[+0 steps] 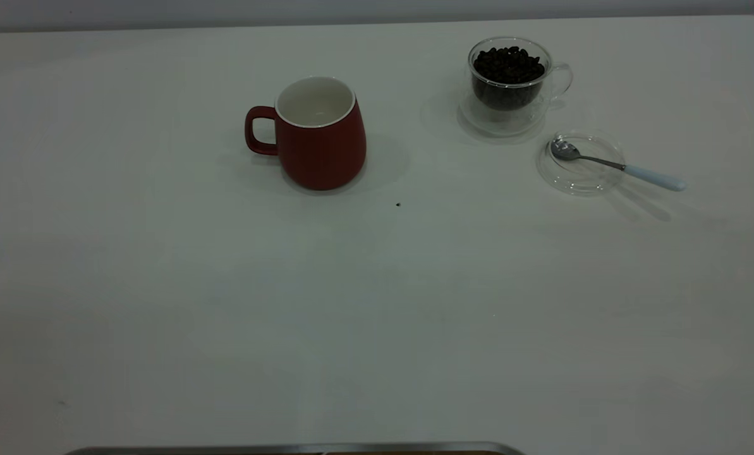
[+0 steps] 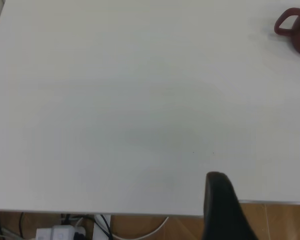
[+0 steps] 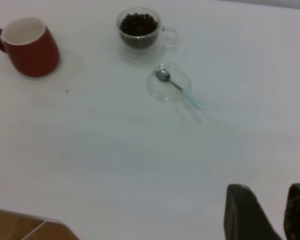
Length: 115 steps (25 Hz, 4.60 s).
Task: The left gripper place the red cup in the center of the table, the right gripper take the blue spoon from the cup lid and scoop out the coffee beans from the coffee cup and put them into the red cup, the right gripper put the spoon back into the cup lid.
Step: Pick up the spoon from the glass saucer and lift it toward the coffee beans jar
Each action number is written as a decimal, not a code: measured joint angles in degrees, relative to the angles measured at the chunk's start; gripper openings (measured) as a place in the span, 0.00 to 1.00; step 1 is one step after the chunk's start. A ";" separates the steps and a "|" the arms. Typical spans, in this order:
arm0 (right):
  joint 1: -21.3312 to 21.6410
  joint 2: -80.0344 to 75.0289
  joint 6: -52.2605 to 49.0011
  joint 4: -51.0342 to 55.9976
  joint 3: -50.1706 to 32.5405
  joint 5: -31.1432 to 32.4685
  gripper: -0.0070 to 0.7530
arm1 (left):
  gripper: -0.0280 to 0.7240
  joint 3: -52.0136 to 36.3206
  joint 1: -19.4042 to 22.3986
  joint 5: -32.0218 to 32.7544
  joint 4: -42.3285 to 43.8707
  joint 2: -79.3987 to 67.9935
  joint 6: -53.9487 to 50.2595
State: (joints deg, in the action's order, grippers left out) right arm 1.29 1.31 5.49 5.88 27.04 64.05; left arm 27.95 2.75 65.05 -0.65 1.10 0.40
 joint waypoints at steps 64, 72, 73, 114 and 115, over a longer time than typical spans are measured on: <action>21.75 -126.06 76.99 88.45 20.42 -32.88 0.78 | 0.66 0.00 0.00 0.00 0.05 0.00 0.04; 22.69 -132.79 81.66 93.43 22.95 -30.03 0.78 | 0.66 0.00 0.00 0.00 0.05 0.00 0.04; 22.75 -133.40 82.04 93.72 23.26 -29.42 0.78 | 0.66 0.00 0.00 0.00 0.05 0.00 0.04; 22.77 -143.22 87.16 94.78 29.22 -15.11 0.72 | 0.66 0.00 0.00 0.00 0.05 0.00 0.07; 22.77 -143.22 87.04 94.62 29.22 -15.11 0.72 | 0.66 0.00 0.00 0.00 0.05 0.00 0.07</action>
State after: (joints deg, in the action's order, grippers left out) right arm 24.06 -141.91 92.53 100.50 56.26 48.94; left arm 27.95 2.75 65.05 -0.60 1.10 0.47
